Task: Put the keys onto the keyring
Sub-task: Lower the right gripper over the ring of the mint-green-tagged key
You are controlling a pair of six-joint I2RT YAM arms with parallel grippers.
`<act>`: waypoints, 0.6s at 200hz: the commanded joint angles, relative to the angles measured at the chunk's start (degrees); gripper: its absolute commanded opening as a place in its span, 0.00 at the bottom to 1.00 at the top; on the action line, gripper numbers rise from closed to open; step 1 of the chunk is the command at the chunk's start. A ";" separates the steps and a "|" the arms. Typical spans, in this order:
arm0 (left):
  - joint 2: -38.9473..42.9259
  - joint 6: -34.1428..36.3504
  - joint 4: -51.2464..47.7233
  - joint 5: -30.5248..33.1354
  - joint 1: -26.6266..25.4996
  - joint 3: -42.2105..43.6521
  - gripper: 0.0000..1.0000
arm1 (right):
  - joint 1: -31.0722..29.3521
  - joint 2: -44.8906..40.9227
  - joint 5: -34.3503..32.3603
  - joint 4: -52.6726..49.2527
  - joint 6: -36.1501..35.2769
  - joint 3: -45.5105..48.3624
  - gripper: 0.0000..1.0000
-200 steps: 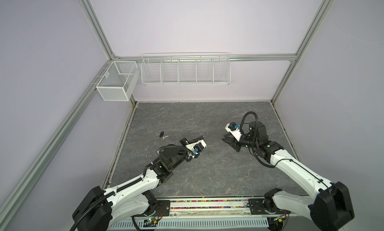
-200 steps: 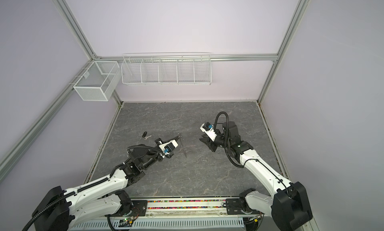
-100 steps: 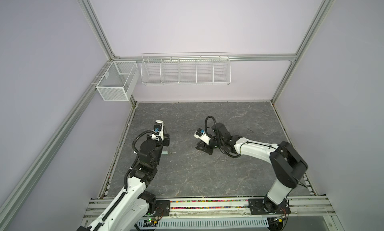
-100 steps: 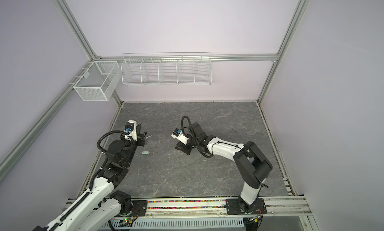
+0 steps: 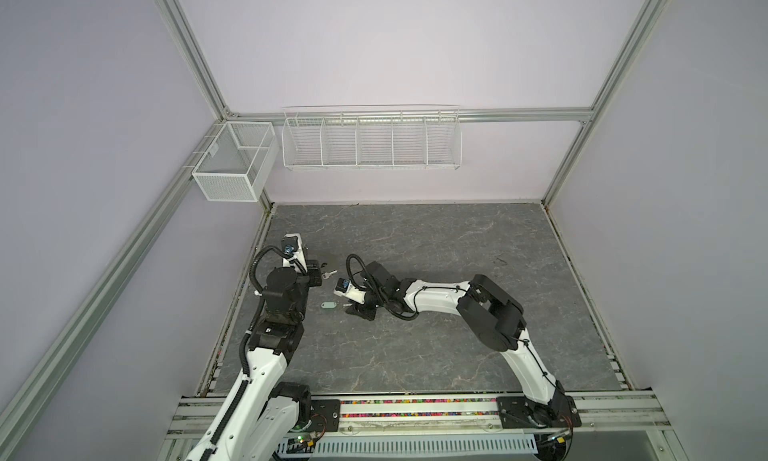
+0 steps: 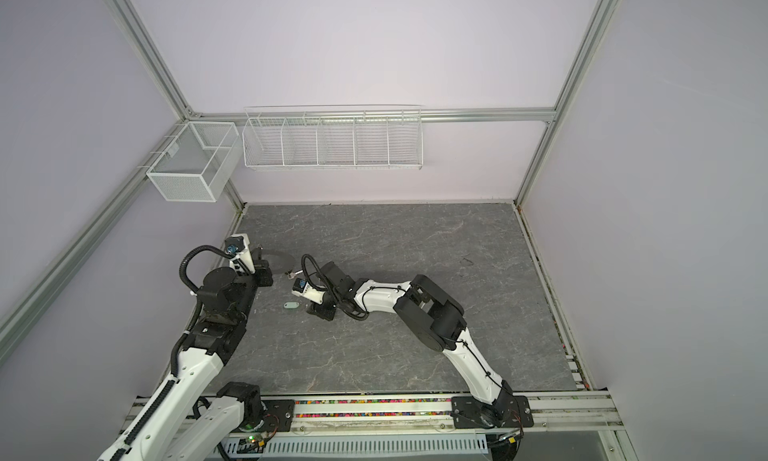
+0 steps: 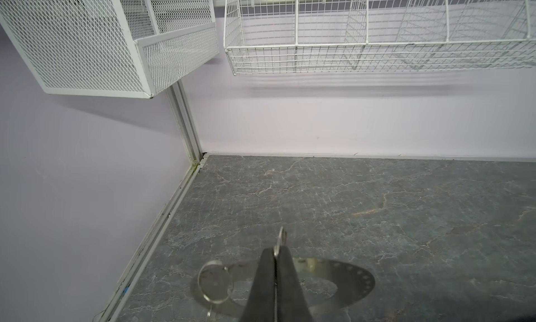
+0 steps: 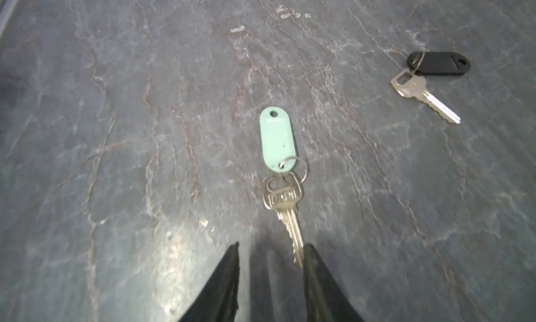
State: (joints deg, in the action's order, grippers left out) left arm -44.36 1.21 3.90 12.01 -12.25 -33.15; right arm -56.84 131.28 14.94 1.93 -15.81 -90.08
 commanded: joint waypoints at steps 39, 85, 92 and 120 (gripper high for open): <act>4.13 -1.22 -2.37 -2.95 0.30 -1.15 0.00 | -0.04 5.91 -0.65 -3.43 0.78 -6.88 0.49; 4.72 -0.45 -2.65 -4.06 0.30 -1.75 0.00 | -0.52 8.73 1.31 -3.62 1.49 -9.53 0.50; 4.98 -0.17 -2.74 -4.35 0.30 -1.66 0.00 | -0.74 9.10 2.10 -3.44 1.41 -9.87 0.49; 5.68 0.43 -3.01 -5.29 0.30 -1.18 0.00 | -1.25 10.62 2.48 -5.86 0.93 -12.02 0.46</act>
State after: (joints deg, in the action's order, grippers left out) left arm -39.99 1.17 0.91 8.40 -12.25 -33.15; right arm -57.23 138.98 15.75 0.64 -15.25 -100.75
